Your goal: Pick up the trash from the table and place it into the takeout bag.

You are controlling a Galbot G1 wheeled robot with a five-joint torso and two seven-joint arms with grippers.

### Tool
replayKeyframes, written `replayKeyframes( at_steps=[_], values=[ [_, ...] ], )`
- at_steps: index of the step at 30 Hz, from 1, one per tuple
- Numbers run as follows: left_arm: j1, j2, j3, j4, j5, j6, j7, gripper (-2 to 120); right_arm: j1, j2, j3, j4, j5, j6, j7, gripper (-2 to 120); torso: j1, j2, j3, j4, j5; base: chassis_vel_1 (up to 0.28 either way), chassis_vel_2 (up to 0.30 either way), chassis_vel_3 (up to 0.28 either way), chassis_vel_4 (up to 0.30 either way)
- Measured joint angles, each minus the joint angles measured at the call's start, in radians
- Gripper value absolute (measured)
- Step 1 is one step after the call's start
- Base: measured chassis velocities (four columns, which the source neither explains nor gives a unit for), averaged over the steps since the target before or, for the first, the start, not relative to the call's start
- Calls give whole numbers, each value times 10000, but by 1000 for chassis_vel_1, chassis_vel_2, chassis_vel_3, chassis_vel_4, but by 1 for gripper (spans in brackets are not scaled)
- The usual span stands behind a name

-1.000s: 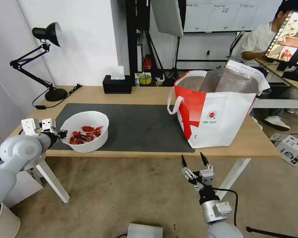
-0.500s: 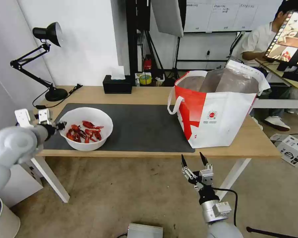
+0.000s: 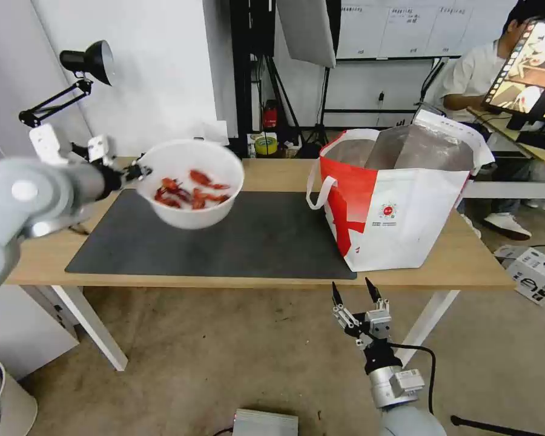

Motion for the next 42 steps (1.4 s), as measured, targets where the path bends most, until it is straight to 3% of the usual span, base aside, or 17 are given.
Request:
replayKeyframes(
  at_steps=[2,5,6,8,12,15,20,22,23,26,27,30,42],
  values=[
    [-449,-127,375,136,-133,-9,-73,0,-23,1,6,13,0,-2,-4,86,0,-1,0,1,-1,0,0,0,0],
    [-2207,-724,1680,767,-536,-26,-308,0,-119,30,88,61,-4,-6,-14,98,0,0,1,2,0,0,0,0,0],
    [-2207,-724,1680,767,-536,-26,-308,0,-119,30,88,61,-4,-6,-14,98,0,0,1,2,0,0,0,0,0],
    [-3322,-1289,2429,1284,-649,-53,-428,0,-216,69,205,124,-13,-7,-17,100,1,0,0,-1,0,0,0,0,0],
    [-3978,-1807,2861,1648,-706,-69,-550,0,-263,81,245,170,-21,-9,-20,100,1,1,1,-2,0,0,0,0,0],
    [-4746,-2658,3374,2221,-729,-90,-672,0,-308,104,272,192,-35,-9,-21,100,1,0,1,0,-1,0,0,0,0],
    [-5259,-3355,3726,2684,-734,-100,-723,0,-358,153,287,213,-46,-9,-21,100,0,0,1,2,-1,0,0,0,0],
    [-5690,-4097,3957,3143,-730,-122,-796,0,-380,180,325,227,-49,-9,-21,100,1,1,1,1,-1,0,0,0,0],
    [-5690,-4097,3957,3143,-730,-122,-796,0,-380,180,325,227,-49,-9,-21,100,1,1,1,1,-1,0,0,0,0],
    [-6192,-5122,4252,3851,-656,-131,-832,0,-418,238,423,274,-52,-9,-20,100,1,0,1,-1,2,0,0,0,0],
    [-6192,-5122,4252,3851,-656,-131,-832,0,-418,238,423,274,-52,-9,-20,100,1,0,1,-1,2,0,0,0,0],
    [-6474,-5954,4429,4547,-324,-134,-825,0,-517,324,526,352,-54,-9,-20,100,2,0,1,-3,1,0,0,0,0],
    [-6280,-7171,4672,5535,760,-299,-465,0,-497,373,633,384,-46,-1,-13,100,1,0,0,1,-3,0,0,0,0]
  ],
)
